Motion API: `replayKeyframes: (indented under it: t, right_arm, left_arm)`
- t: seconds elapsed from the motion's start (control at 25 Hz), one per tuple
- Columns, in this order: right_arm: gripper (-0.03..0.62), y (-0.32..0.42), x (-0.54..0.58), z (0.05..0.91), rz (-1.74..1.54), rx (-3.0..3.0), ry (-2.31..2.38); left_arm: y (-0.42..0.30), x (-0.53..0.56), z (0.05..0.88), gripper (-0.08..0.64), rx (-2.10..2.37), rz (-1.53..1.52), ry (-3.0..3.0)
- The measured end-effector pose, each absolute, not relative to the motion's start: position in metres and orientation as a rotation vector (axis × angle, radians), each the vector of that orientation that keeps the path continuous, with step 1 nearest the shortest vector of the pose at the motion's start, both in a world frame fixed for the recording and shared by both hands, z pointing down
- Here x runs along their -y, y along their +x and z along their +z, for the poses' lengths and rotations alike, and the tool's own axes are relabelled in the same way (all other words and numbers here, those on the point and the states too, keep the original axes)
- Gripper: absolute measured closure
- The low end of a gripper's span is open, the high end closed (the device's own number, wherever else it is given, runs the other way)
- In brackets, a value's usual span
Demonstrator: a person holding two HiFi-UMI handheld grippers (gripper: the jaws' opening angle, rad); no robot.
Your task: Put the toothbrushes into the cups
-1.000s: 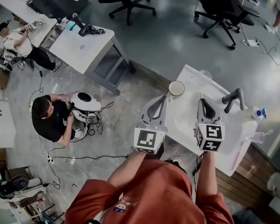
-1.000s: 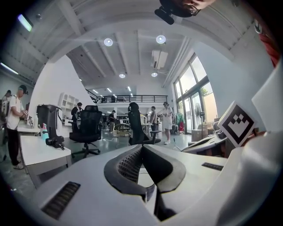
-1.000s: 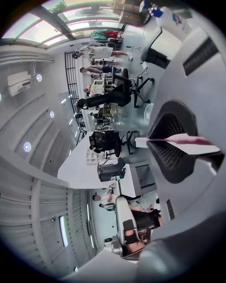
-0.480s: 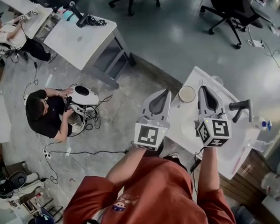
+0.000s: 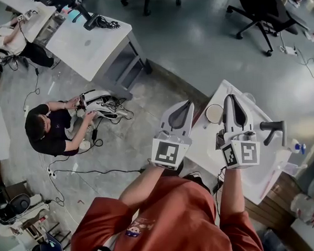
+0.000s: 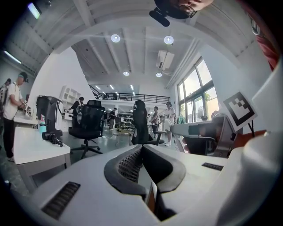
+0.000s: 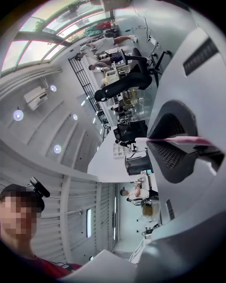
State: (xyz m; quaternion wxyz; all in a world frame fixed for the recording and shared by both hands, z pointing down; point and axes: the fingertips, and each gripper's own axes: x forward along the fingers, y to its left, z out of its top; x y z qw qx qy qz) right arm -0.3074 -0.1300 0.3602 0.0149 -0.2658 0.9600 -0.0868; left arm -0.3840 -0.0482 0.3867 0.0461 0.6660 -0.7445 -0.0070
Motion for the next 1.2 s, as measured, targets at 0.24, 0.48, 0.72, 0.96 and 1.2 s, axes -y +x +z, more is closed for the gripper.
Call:
replayKeyframes:
  t: [0.24, 0.48, 0.72, 0.96, 1.2]
  right_arm:
    - [0.565, -0.318, 0.131, 0.361, -0.238, -2.931, -0.810]
    - [0.565, -0.322, 0.133, 0.376, -0.217, -2.915, -0.843]
    - [0.565, -0.310, 0.136, 0.400, -0.265, -2.899, -0.889]
    - [0.565, -0.306, 0.140, 0.411, -0.288, -2.890, -0.924]
    - [0.565, -0.306, 0.142, 0.422, -0.306, -2.908, -0.942]
  left_arm:
    - [-0.396, 0.060, 0.386, 0.541, 2.262, -0.050, 2.035]
    - [-0.404, 0.073, 0.401, 0.541, 2.217, -0.011, 2.042]
    - [-0.397, 0.079, 0.415, 0.541, 2.179, 0.001, 2.050]
    - [-0.388, 0.079, 0.427, 0.541, 2.140, 0.023, 2.058]
    - [-0.383, 0.082, 0.434, 0.541, 2.120, 0.043, 2.065]
